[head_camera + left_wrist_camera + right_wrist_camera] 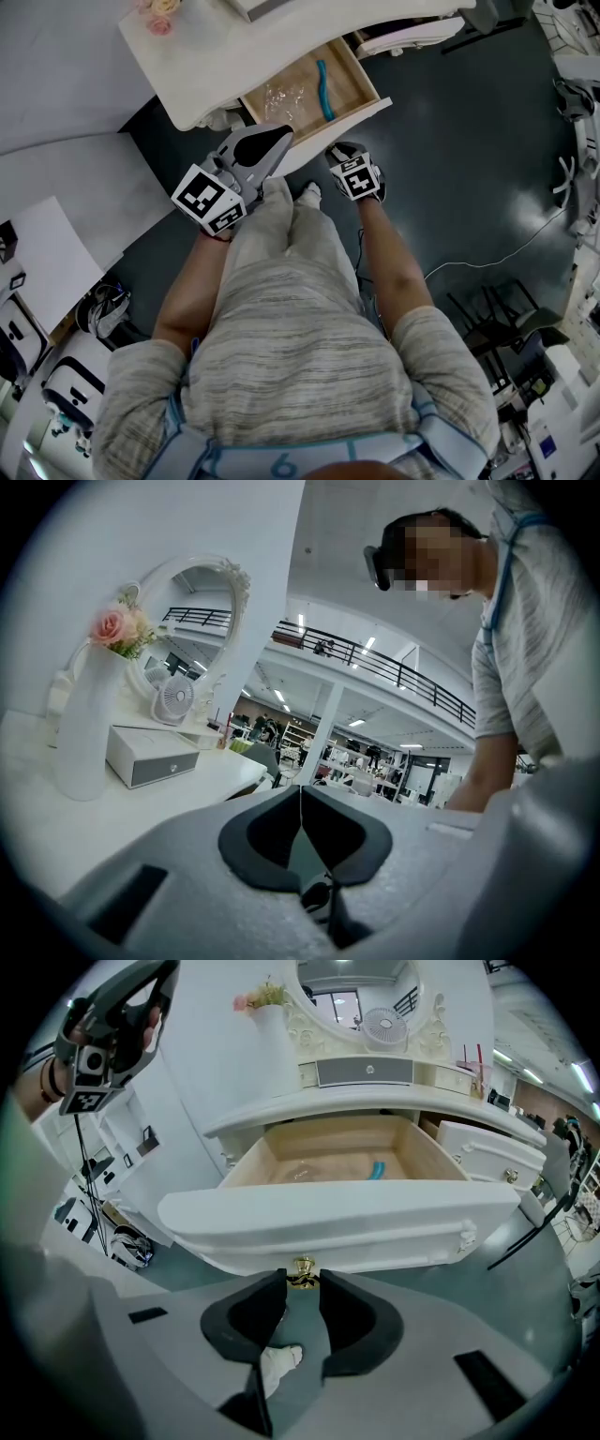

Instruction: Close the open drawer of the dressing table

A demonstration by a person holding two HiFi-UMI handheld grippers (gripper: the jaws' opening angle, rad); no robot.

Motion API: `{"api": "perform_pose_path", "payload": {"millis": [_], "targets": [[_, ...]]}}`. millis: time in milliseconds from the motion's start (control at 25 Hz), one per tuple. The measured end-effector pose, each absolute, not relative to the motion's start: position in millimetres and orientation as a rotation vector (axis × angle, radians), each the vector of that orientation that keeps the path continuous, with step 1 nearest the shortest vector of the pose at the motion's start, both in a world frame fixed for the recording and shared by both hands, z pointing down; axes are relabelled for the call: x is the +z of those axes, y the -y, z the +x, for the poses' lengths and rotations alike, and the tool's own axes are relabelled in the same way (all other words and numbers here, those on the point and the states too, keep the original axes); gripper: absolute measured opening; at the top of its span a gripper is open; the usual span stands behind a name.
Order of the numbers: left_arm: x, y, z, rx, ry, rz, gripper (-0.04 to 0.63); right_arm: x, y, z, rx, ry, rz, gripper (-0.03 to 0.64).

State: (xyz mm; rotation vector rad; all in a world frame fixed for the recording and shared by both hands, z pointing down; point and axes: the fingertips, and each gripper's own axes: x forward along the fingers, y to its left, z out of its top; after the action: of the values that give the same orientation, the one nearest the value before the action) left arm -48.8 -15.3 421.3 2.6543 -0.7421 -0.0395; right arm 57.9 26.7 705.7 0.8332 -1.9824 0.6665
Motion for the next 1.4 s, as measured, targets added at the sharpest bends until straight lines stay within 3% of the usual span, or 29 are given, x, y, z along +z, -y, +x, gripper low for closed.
{"api": "perform_pose_path", "payload": {"millis": [1400], "targets": [[435,31,-80,-0.105,0.796,2.602,0.017,707,59,8,0.61,1.972,0.821,0.097]]}}
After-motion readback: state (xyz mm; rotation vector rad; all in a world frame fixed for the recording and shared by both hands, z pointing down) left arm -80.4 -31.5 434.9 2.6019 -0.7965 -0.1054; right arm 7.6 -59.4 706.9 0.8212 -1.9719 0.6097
